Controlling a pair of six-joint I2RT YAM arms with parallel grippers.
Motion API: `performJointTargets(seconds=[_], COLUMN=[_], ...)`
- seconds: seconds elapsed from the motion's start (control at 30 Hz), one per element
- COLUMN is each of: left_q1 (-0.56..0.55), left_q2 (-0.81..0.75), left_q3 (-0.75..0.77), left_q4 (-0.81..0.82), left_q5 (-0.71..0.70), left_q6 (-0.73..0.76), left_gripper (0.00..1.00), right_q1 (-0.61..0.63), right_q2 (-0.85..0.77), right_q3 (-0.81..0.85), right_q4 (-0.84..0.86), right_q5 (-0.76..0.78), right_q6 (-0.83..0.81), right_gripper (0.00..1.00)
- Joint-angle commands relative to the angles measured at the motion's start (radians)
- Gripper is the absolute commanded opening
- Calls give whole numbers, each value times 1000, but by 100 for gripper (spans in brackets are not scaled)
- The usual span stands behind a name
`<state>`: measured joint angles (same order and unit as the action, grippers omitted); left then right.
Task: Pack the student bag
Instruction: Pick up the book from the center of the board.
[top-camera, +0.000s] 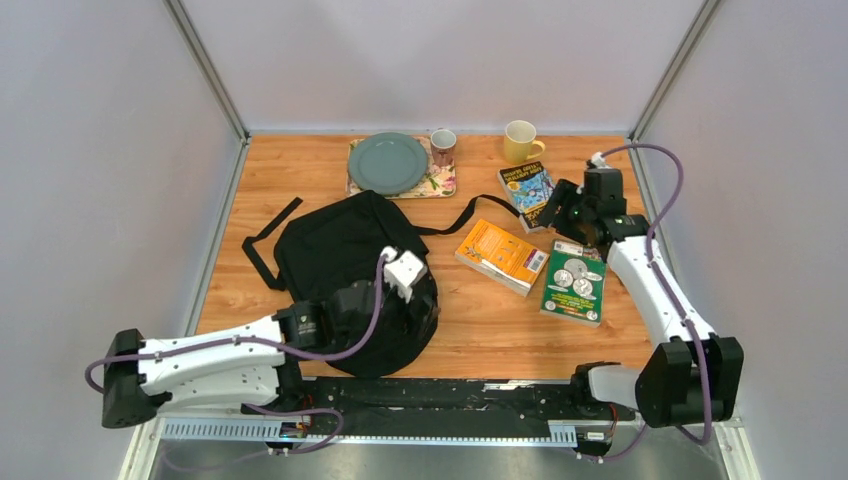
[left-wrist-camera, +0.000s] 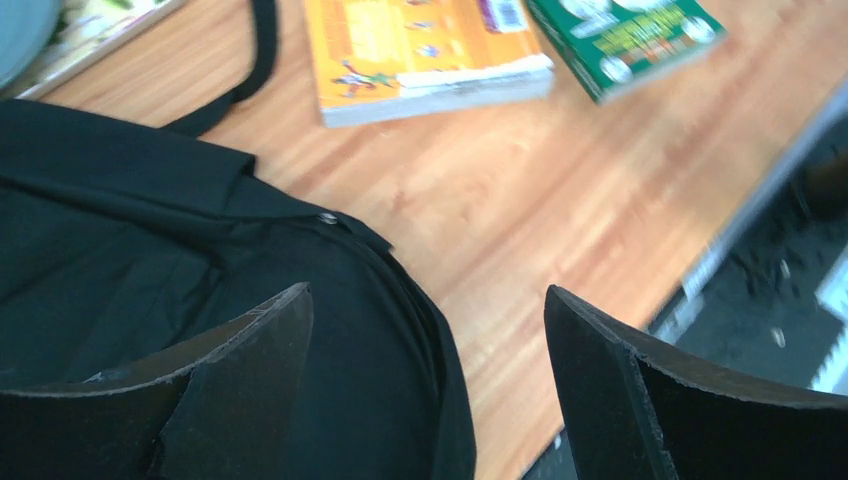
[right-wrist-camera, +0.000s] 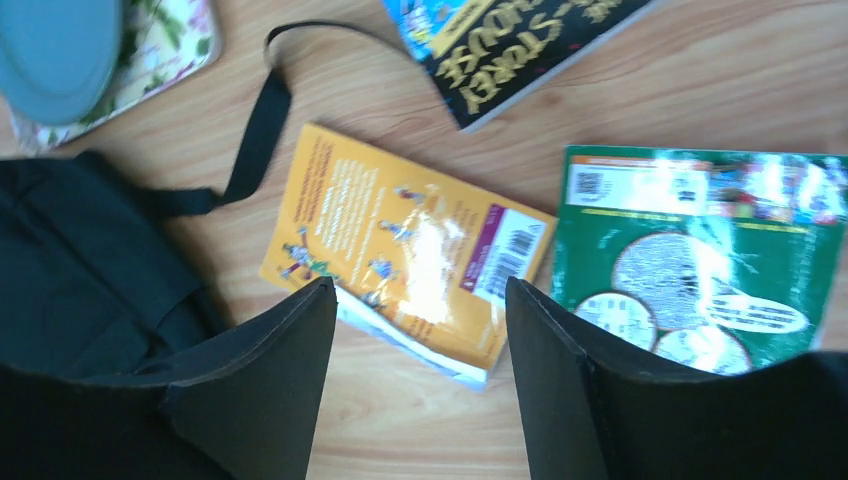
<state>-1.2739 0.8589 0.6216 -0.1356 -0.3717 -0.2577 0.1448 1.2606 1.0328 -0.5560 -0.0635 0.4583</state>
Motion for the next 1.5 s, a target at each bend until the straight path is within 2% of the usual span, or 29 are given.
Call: performJointTargets(seconds=[0.0, 0.03, 0.07, 0.13, 0.23, 0.3, 0.43, 0.67, 0.77, 1.07, 1.2, 1.47], left_q1=[151, 204, 221, 260, 292, 297, 303, 324, 341, 346, 347, 347], left_q2=[135, 156, 179, 265, 385, 460, 638, 868, 937, 1031, 1043, 1074], left_q3=[124, 135, 136, 176, 222, 225, 355, 415, 428, 435, 441, 467], left_q4=[22, 56, 130, 163, 183, 255, 202, 251, 289, 355, 363, 363], left_q5=[94, 170, 207, 200, 227, 273, 321, 370, 442, 519, 540, 576], left_q6=[-150, -164, -175, -236, -351, -400, -449, -529, -580, -632, -638, -621], left_gripper=[92, 92, 92, 92, 92, 92, 92, 92, 92, 92, 92, 92], right_q1=[-109, -122, -126, -128, -128, -128, -126, -125, -123, -123, -114, -76], right_q2=[-36, -30, -21, 60, 209, 256, 338, 445, 471, 583, 551, 379], right_q3=[-23, -30, -31, 24, 143, 142, 168, 171, 159, 122, 38, -184], right_q4=[7, 25, 65, 51, -71, -22, -16, 8, 40, 102, 156, 266], right_q5=[-39, -73, -170, -261, -298, -353, -311, -268, -233, -328, -297, -387], right_q6=[-21, -38, -53, -99, -155, -165, -159, -184, -167, -152, -126, -15], right_gripper=[68, 68, 70, 71, 73, 74, 74, 75, 75, 72, 72, 71])
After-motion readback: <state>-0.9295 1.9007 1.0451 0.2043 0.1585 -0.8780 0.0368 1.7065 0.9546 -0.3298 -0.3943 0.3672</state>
